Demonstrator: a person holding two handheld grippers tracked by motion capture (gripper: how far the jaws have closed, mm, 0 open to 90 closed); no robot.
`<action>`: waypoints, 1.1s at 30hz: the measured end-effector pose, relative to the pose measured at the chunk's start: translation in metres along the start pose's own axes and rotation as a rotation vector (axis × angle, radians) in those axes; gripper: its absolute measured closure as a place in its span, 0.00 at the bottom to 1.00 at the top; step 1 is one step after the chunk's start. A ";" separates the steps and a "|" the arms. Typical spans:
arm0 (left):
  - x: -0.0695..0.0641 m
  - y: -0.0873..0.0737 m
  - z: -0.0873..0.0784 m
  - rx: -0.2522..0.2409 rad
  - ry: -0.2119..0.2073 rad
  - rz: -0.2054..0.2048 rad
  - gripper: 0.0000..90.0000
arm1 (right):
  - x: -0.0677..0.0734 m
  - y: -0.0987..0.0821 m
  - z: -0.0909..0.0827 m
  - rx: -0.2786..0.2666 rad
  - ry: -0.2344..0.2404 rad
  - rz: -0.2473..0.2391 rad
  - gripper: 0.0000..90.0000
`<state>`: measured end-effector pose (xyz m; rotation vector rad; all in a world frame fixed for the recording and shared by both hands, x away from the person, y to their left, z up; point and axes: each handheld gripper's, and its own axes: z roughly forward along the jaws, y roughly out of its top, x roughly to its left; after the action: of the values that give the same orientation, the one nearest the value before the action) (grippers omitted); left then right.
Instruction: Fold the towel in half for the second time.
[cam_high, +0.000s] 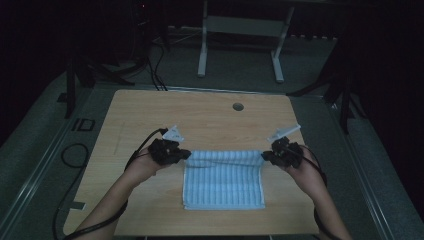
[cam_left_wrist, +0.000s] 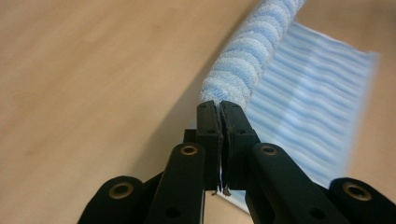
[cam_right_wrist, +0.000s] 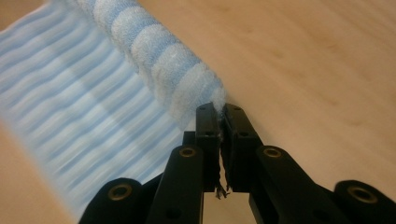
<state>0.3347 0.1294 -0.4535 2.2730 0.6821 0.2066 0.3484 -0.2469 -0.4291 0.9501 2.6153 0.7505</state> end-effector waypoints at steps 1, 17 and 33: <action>0.000 0.000 0.000 0.000 0.000 0.000 0.97 | 0.000 0.000 0.000 0.000 0.000 0.000 0.95; -0.067 -0.059 0.010 0.147 -0.140 0.037 0.93 | 0.063 -0.086 0.006 0.090 0.133 0.024 0.93; -0.066 -0.043 0.038 0.157 -0.112 0.012 0.57 | 0.064 -0.056 0.024 0.073 0.089 0.000 0.69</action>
<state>0.2740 0.0957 -0.5066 2.4179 0.6456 0.0319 0.2810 -0.2323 -0.4841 0.9579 2.7367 0.7179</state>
